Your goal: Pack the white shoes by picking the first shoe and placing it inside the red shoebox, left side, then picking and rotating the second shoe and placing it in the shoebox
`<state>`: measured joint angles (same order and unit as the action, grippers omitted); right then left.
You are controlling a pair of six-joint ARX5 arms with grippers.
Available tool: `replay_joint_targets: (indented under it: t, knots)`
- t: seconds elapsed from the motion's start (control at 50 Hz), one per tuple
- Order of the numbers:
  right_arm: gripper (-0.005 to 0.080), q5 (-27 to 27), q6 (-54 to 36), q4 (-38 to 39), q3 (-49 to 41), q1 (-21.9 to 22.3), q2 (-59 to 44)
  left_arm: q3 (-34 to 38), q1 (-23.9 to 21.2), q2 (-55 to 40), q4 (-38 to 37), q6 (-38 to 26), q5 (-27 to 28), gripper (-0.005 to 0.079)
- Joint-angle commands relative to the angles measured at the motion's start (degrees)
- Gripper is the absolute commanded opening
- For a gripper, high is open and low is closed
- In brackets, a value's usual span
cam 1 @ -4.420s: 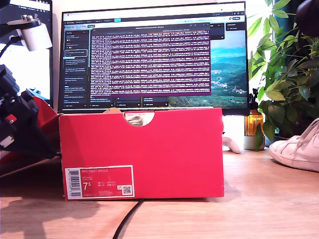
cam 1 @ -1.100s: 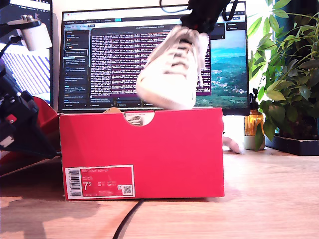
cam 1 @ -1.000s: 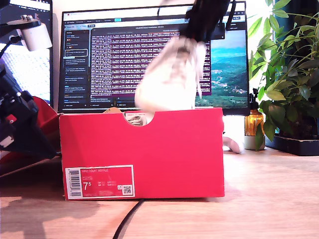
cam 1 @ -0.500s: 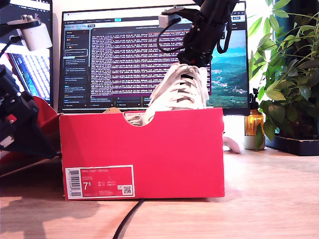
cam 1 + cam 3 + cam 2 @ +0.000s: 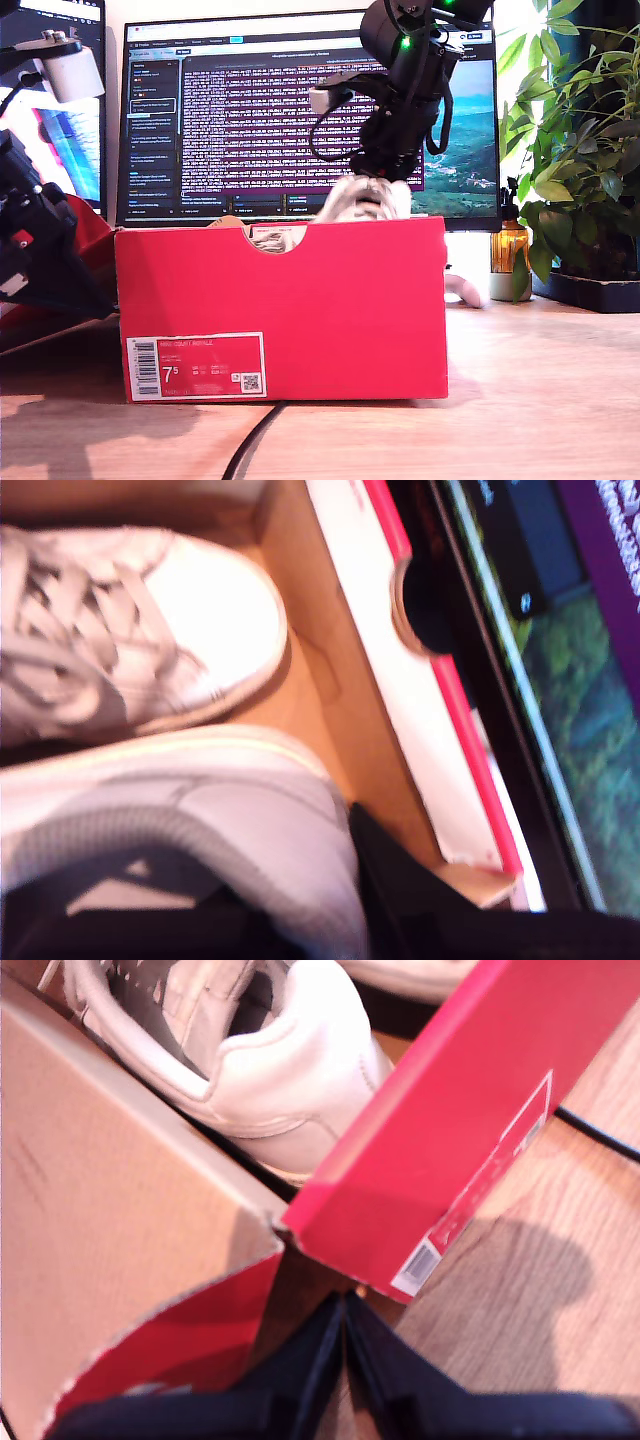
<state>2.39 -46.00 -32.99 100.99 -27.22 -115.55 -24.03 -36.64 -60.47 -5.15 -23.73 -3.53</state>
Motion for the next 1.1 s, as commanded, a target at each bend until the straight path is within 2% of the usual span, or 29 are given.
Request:
replay_joint_targets:
  t: [0.0, 0.18, 0.38, 0.48, 0.74, 0.8, 0.86, 1.08]
  knots:
    - [-0.0013, -0.15, 0.52, 0.66, 0.02, -0.90, -0.09, 0.22, -0.11, -0.24, 0.44, 0.35, 0.07, -0.0018]
    - [-0.0005, -0.11, 0.52, 0.09, 0.02, -0.90, -0.46, 0.22, -0.11, -0.24, 0.44, 0.35, 0.07, -0.0018]
    - [0.0199, -0.11, 1.22, -1.18, 0.02, -0.96, -0.46, 0.22, -0.11, -0.24, 0.44, 0.35, 0.07, -0.0018]
    - [0.0233, -0.11, 2.10, -1.38, 0.02, -1.16, -0.46, 0.22, -0.11, -0.24, 0.44, 0.37, 0.09, -0.0018]
    - [0.0223, 0.20, 4.04, -1.66, 0.04, -1.84, -0.44, 0.22, -0.11, -0.24, 0.44, 0.37, 0.09, -0.0018]
    - [0.0155, 0.17, 6.32, -2.32, 0.04, -2.08, -0.44, 0.22, -0.11, -0.24, 0.44, 0.37, 0.09, -0.0018]
    - [-0.0010, 0.22, 7.91, -3.15, 0.04, -2.45, -0.44, 0.22, -0.13, -0.24, 0.44, 0.39, 0.09, -0.0018]
    - [-0.0013, 0.42, 16.17, -4.46, 0.09, -3.74, -0.37, 0.22, -0.13, -0.22, -0.07, 0.39, 0.04, -0.0018]
